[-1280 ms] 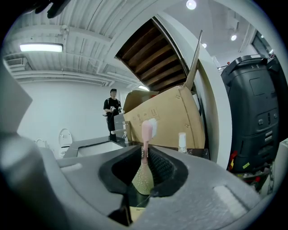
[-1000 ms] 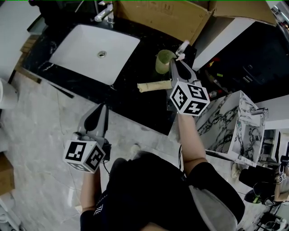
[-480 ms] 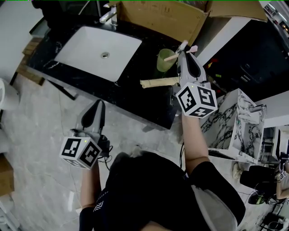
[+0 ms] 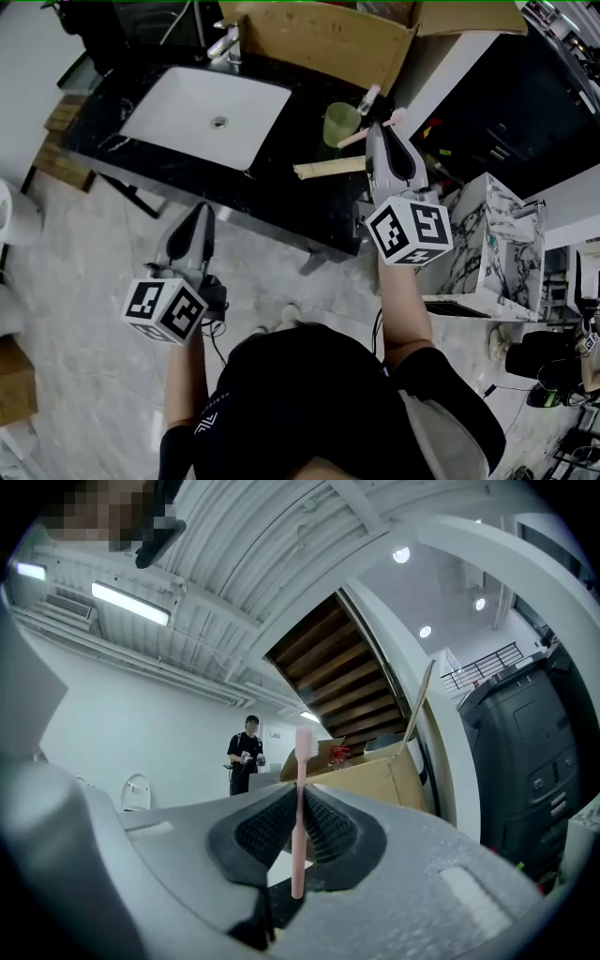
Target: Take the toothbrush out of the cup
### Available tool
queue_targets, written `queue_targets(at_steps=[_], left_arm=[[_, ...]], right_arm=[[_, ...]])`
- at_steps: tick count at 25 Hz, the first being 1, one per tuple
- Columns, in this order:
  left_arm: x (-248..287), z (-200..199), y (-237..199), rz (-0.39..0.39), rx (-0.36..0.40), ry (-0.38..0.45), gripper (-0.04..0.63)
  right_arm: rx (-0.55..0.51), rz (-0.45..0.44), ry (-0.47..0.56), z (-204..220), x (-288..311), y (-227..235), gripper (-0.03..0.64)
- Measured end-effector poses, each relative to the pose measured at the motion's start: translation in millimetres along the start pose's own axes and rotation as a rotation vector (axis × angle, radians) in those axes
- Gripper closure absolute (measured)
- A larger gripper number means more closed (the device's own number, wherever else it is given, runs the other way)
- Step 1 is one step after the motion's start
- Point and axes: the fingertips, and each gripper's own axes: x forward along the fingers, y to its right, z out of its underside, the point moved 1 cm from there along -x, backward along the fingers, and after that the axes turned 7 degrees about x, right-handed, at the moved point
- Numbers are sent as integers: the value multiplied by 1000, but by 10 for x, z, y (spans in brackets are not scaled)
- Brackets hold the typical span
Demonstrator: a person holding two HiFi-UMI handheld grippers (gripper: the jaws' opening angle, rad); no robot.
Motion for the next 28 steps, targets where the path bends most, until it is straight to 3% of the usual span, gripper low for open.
queue_targets(at_steps=[10, 28], left_arm=[[-228, -52, -39, 24, -67, 45, 581], [-413, 103, 140, 107, -53, -18, 580]], right_arm=[[30, -5, -86, 290, -440, -312, 594], [43, 26, -154, 484, -1040, -633, 594]])
